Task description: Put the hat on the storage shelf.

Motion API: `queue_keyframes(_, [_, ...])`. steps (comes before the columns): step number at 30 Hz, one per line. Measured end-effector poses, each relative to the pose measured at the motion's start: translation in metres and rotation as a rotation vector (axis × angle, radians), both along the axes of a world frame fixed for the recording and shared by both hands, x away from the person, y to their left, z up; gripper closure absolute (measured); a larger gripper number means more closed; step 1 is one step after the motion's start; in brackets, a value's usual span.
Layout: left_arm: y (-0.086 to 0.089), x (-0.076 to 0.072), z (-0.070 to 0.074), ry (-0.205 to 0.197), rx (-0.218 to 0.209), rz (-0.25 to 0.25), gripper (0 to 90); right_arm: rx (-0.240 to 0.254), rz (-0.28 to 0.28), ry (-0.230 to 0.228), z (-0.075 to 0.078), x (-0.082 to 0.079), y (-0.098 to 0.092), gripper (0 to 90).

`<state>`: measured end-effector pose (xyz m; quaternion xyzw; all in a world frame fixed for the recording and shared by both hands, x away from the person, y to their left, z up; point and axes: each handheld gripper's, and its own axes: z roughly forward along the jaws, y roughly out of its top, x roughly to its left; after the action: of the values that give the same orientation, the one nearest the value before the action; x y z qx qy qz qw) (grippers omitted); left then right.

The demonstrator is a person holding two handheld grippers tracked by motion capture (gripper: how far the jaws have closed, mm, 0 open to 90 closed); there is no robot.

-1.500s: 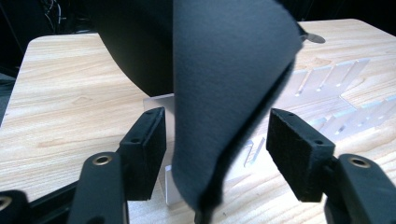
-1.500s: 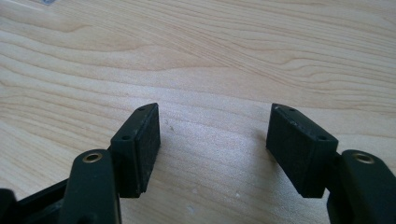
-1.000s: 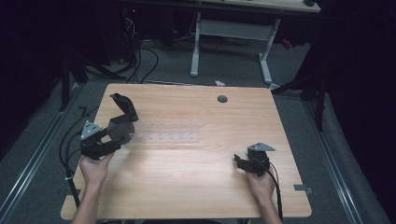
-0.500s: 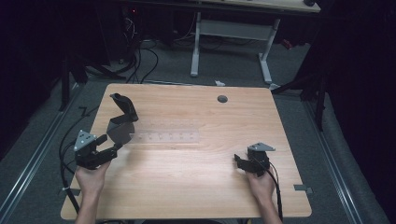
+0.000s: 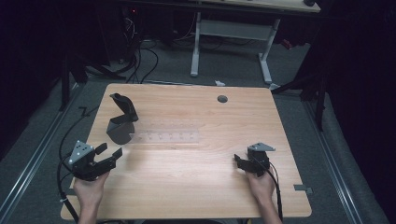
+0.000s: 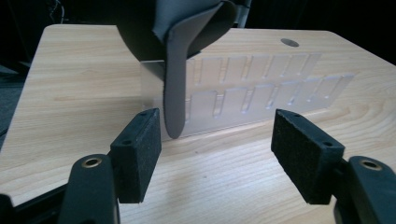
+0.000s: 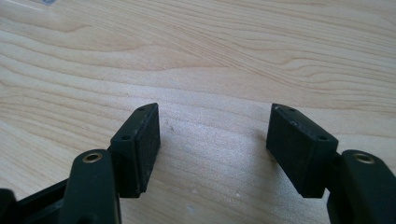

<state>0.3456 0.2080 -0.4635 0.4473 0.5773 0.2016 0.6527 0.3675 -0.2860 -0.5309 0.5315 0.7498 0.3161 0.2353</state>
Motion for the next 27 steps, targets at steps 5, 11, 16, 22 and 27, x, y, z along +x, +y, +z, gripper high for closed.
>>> queue_keyframes(5, [-0.007,-0.006,0.002,-0.001,-0.021,-0.031,34.2,-0.001,0.0,0.0,0.0,0.0,0.0,35.3])
queue_keyframes(11, [-0.02,-0.013,0.004,-0.004,-0.029,-0.073,34.2,-0.001,0.0,0.0,0.0,0.0,0.0,35.3])
queue_keyframes(16, [-0.032,-0.014,0.004,0.006,-0.018,-0.121,34.2,-0.001,0.001,-0.001,0.0,0.0,0.0,35.2])
queue_keyframes(22, [-0.048,-0.013,0.0,0.017,0.004,-0.167,35.0,0.0,0.0,0.0,0.0,0.0,0.0,35.2])
queue_keyframes(27, [-0.06,-0.014,0.0,0.018,0.018,-0.204,35.2,0.0,0.002,-0.001,0.0,0.0,0.0,35.3])
